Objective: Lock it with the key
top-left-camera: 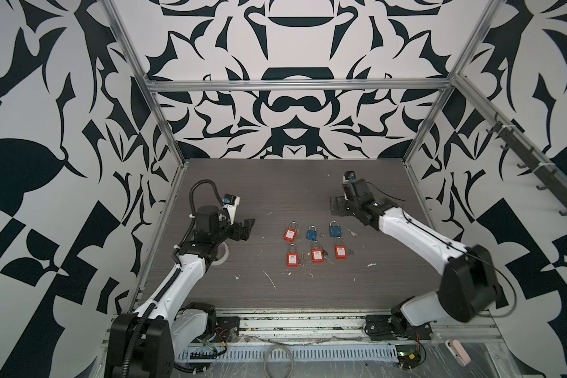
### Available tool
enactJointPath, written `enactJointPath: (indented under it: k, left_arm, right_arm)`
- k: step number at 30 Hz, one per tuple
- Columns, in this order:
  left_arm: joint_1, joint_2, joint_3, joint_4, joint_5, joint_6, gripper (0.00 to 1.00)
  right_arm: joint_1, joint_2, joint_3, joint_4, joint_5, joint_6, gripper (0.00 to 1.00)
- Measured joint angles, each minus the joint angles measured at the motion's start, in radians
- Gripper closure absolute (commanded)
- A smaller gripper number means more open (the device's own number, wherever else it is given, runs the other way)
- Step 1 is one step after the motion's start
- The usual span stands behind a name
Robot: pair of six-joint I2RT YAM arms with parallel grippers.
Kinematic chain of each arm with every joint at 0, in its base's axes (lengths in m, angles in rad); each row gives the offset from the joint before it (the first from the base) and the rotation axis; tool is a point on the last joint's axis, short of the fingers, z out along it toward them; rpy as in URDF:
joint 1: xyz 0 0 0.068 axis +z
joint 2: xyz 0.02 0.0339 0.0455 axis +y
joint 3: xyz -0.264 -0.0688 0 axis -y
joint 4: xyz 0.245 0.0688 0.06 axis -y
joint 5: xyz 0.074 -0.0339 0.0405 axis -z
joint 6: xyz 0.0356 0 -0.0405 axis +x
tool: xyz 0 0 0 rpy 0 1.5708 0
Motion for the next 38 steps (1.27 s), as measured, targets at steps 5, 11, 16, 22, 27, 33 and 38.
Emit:
enactJointPath:
  k: [5, 11, 16, 22, 27, 33, 38]
  left_arm:
    - [0.086, 0.106, -0.105, 0.215, -0.100, -0.038, 0.01]
    - [0.093, 0.283, -0.243, 0.571, -0.126, -0.019, 0.01]
    - [0.126, 0.483, -0.285, 0.917, -0.106, -0.016, 0.01]
    - [0.163, 0.507, -0.254, 0.953, -0.077, -0.031, 0.01]
    - [0.163, 0.507, -0.206, 0.947, -0.050, -0.031, 0.01]
    - [0.163, 0.507, -0.204, 0.921, -0.025, -0.031, 0.01]
    - [0.163, 0.507, -0.194, 0.900, -0.016, -0.030, 0.01]
  right_arm:
    - [-0.205, -0.084, -0.299, 0.283, 0.019, -0.068, 0.00]
    - [-0.234, 0.004, -0.600, 0.681, 0.008, -0.185, 0.00]
    - [-0.258, 0.139, -0.669, 0.986, -0.094, -0.250, 0.00]
    - [-0.264, 0.201, -0.668, 1.119, -0.105, -0.266, 0.00]
    - [-0.268, 0.201, -0.663, 1.144, -0.086, -0.263, 0.00]
    - [-0.272, 0.202, -0.655, 1.142, -0.084, -0.263, 0.00]
    - [-0.279, 0.202, -0.640, 1.141, -0.089, -0.261, 0.00]
